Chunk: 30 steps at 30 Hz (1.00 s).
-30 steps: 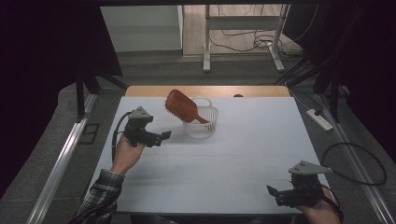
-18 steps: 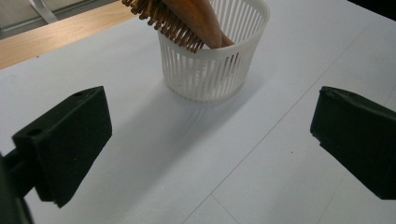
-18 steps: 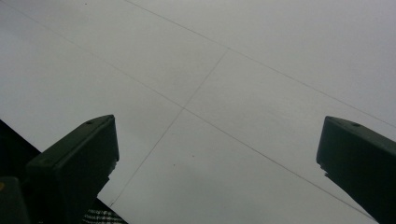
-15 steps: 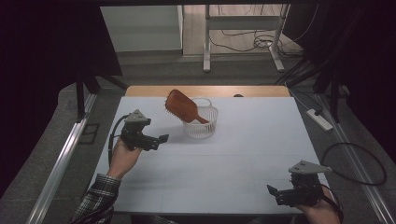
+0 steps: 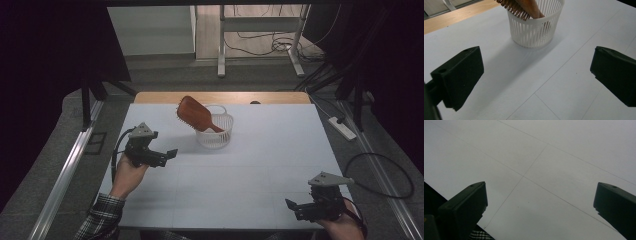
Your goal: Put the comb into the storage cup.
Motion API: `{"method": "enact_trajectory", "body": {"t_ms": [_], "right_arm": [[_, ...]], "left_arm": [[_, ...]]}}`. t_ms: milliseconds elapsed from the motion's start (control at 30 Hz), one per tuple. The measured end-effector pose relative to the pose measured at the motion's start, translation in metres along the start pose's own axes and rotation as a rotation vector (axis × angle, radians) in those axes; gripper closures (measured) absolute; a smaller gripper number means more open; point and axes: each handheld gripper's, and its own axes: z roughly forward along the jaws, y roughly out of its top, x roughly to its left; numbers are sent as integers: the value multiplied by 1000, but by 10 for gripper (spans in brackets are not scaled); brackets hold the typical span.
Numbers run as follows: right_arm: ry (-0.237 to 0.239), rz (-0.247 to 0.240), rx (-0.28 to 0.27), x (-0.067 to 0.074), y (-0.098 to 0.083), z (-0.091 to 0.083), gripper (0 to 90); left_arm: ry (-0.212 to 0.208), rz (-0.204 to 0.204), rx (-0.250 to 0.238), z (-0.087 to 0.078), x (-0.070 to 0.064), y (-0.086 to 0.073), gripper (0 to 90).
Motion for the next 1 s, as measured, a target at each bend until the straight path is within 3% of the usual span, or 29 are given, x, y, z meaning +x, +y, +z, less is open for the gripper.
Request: {"method": "enact_trajectory", "body": {"t_ms": [1000], "right_arm": [[17, 0, -2, 0, 0, 0, 0]], "left_arm": [[5, -50, -8, -28, -9, -28, 0]]}}
